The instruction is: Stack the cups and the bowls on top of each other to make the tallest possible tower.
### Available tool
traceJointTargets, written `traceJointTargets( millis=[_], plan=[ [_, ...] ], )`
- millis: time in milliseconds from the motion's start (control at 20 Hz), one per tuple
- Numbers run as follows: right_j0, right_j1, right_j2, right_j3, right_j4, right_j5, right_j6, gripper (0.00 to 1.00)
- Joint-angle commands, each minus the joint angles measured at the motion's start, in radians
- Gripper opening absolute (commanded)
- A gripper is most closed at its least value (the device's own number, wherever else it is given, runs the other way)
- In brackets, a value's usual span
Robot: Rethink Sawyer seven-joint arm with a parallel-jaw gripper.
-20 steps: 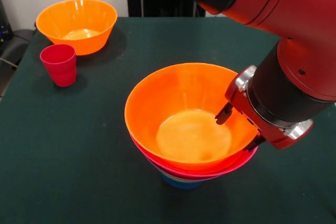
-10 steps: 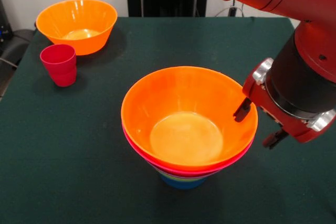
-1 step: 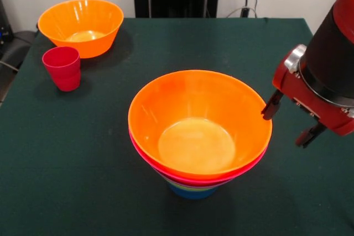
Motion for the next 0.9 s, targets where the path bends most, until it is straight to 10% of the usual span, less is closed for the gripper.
traceJointTargets(
  millis=[50, 600, 900],
  plan=[
    [-0.013, -0.019, 0.1, 0.048, -0.089, -0.012, -0.239, 1.0],
    [0.056, -0.192, 0.229, 0.152, -0.266, 0.219, -0.305, 1.0],
    [0.16, -0.356, 0.411, 0.442, -0.481, 0.149, -0.446, 1.0]
  ],
)
